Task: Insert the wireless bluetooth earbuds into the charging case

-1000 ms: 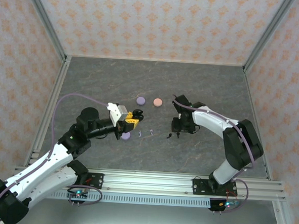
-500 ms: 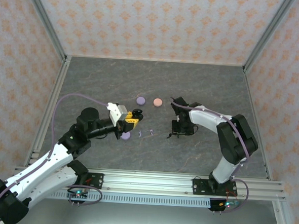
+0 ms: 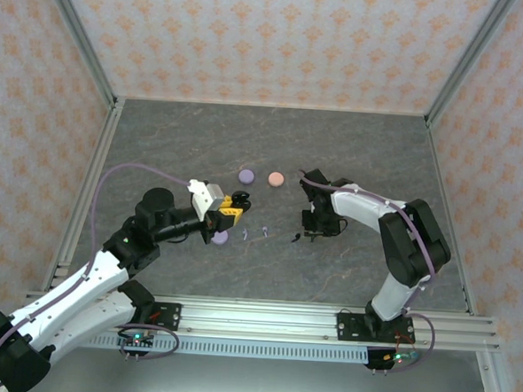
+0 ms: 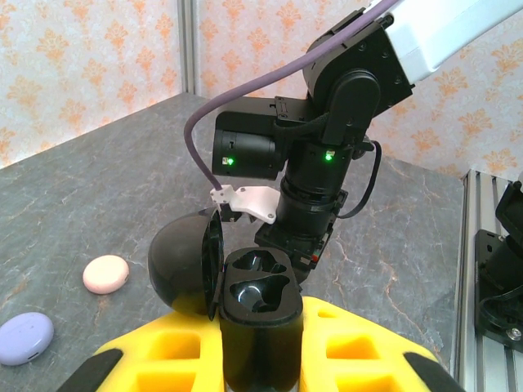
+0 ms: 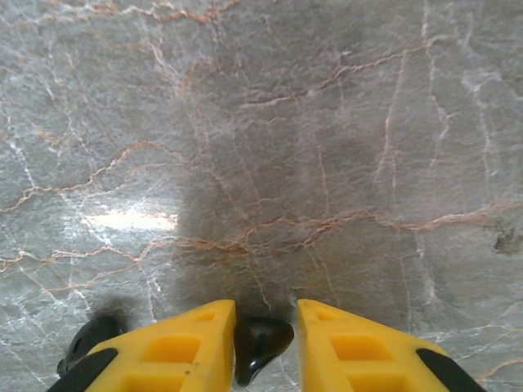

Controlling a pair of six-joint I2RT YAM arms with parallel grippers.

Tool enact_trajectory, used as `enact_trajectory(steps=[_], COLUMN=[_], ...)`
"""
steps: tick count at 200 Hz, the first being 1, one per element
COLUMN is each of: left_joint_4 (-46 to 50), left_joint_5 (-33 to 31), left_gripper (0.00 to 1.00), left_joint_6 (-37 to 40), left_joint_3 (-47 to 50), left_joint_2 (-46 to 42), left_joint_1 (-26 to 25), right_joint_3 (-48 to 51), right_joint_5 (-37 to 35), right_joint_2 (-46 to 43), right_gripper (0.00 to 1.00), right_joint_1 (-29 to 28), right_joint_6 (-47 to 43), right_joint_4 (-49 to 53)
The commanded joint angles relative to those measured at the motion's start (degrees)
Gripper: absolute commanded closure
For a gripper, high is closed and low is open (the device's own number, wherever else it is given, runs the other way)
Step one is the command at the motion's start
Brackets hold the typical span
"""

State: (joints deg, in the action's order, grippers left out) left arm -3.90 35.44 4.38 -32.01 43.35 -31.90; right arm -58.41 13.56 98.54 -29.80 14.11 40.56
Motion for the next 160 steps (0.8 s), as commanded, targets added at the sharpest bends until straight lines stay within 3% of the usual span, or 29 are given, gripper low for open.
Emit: enact_trajectory(steps=[1, 77, 160], left_joint_4=[-0.4, -6.14, -16.2], left_joint_5=[-0.88, -1.51, -0.42], left_gripper=[1.0, 1.0, 1.0], left_joint_6=[0.2, -2.76, -6.23], left_joint_3=[-0.42, 0.39, -0.53], left_joint_2=[0.0, 1.84, 7.21], left_joint_1=[-0.36, -0.43, -0.4], right_joint_3=[-1.02, -1.09, -6.21], right_joint_5=[1.0, 0.48, 10.73], right_joint_2=[0.61, -12.11, -30.37], right_gripper=[0.76, 0.77, 0.77], right_joint_1=[-0.35, -0.36, -3.26], right_joint_6=[-0.6, -1.67, -0.26], right_joint_4=[0.5, -2.64, -13.12])
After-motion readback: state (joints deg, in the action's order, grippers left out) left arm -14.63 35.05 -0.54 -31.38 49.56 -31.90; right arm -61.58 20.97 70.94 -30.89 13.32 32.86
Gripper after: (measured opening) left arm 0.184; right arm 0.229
